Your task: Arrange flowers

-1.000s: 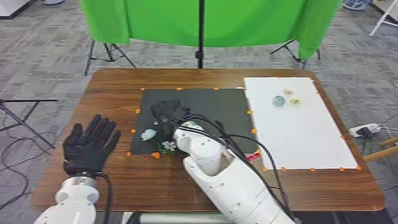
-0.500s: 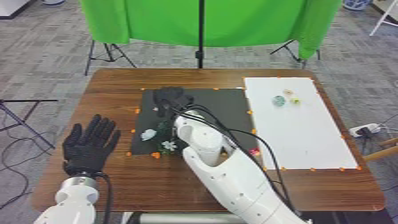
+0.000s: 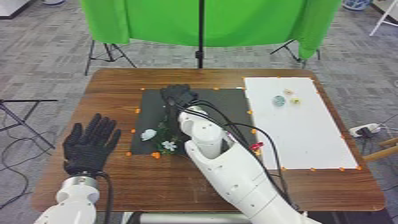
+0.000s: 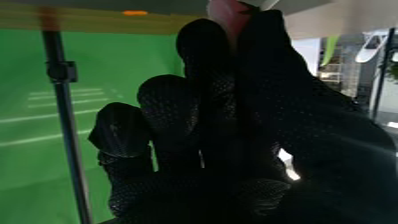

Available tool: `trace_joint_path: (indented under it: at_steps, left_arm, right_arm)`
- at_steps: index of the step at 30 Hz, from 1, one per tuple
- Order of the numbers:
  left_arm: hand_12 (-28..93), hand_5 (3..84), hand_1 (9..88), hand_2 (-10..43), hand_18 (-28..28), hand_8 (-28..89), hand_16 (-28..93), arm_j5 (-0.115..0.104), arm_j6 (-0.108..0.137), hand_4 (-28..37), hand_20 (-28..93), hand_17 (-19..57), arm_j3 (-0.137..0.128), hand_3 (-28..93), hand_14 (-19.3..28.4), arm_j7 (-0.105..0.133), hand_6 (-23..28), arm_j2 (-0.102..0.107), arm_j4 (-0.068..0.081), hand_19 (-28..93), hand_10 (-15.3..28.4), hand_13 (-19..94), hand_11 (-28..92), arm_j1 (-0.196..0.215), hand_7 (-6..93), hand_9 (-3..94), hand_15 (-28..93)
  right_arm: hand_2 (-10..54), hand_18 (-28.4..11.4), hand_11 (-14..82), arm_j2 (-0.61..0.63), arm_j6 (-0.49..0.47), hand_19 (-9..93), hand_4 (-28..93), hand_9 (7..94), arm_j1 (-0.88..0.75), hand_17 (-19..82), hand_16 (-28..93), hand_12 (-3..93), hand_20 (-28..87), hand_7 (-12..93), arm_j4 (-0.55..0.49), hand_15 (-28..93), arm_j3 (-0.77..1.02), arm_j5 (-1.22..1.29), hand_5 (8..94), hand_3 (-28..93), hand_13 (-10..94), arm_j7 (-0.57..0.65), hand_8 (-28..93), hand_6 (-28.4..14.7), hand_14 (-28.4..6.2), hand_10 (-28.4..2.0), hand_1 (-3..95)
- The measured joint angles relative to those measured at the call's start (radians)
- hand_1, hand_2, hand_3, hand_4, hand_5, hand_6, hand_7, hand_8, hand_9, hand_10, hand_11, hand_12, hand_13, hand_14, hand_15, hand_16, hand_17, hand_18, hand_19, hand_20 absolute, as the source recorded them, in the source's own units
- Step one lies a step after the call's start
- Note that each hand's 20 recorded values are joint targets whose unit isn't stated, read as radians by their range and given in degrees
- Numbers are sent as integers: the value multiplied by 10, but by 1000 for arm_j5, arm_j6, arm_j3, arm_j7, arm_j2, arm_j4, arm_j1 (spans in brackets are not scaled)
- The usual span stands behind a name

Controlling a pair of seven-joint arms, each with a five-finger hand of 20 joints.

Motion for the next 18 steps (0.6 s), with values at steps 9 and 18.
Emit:
trace_joint_path:
  at_steps: [9,18]
  left_arm:
    - [92,481,279,160,148,-103,-99,-5,0,-283,143,-82,3,766,163,3,111,4,0,409,164,305,259,-3,131,419,426]
    - [92,483,280,158,148,-103,-99,-11,0,-283,143,-82,6,768,163,7,112,6,0,409,164,304,260,-4,133,419,426]
  right_arm:
    - [-95,-251,237,3,-6,932,-283,743,0,341,364,414,590,322,-13,746,-21,2,653,686,628,-1,-71,-18,-128,-119,587]
    - [-95,-253,206,10,-31,932,-283,742,-1,333,351,405,586,238,-42,748,-37,4,650,688,620,-4,-158,-13,-132,-122,570]
